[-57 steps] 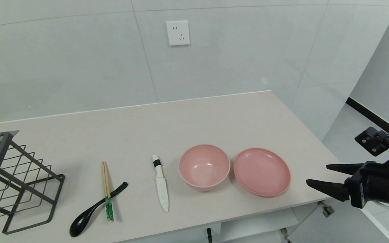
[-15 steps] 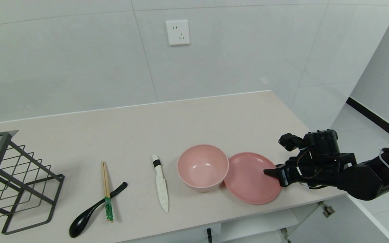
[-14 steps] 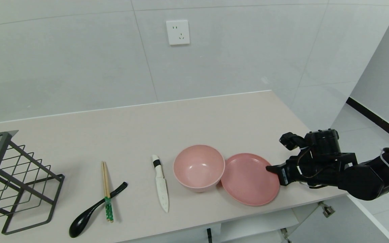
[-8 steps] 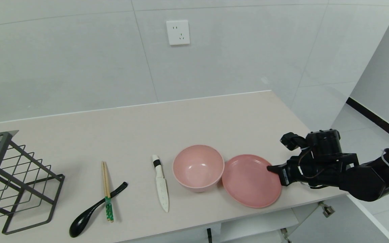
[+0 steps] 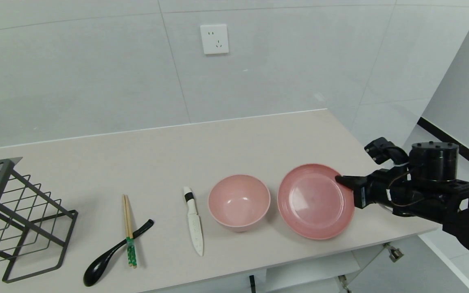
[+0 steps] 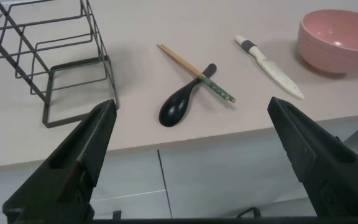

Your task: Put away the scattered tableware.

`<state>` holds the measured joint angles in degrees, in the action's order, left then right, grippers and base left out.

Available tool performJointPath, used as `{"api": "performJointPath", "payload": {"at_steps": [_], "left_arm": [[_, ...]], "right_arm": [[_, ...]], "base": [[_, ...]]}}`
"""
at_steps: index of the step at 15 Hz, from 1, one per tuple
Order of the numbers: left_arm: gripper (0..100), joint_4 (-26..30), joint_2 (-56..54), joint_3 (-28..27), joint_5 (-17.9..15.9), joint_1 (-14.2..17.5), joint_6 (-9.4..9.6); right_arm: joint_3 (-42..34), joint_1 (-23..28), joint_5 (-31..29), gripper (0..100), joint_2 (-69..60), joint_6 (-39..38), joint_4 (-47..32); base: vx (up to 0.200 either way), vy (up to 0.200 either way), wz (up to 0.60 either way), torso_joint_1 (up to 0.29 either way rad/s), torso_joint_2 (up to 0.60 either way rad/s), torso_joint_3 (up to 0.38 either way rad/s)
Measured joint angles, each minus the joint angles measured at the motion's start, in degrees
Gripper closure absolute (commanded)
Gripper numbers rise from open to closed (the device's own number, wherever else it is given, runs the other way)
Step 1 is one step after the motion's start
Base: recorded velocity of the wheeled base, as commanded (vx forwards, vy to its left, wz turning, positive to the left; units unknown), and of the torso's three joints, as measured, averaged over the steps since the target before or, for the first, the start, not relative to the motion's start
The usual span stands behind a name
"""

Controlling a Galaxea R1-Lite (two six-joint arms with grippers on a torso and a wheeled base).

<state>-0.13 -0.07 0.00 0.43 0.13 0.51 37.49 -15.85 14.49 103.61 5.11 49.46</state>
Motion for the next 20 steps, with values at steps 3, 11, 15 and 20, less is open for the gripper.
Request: {"api": "performJointPath", "payload": {"at_steps": [3, 11, 15, 20], "left_arm": [[0, -5.0, 0.0, 0.0, -6.3, 0.0, 3.04], [0, -10.7, 4.9, -6.1, -16.5, -2.1, -1.02], [0, -11.1, 15.8, -12.5, -19.9, -4.6, 2.71], [0, -12.2, 29.8, -17.8, -29.2, -5.1, 8.41]], "right_arm": [[-2.5, 0.7, 0.0, 100, -3.8, -3.1, 7.2], [-10.3, 2.8, 0.1, 100, -13.3, -8.3, 19.2], [-16.9, 5.7, 0.2, 100, -17.4, -8.3, 21.3], [-18.5, 15.8, 2.5, 100, -23.4, -8.5, 26.8]], "base": [[0.0, 0.0, 0.0, 0.0, 0.0, 0.0], [0.0, 0.0, 0.0, 0.0, 0.0, 0.0], [0.0, 0.0, 0.0, 0.0, 0.0, 0.0], [0.0, 0.0, 0.0, 0.0, 0.0, 0.0]]}}
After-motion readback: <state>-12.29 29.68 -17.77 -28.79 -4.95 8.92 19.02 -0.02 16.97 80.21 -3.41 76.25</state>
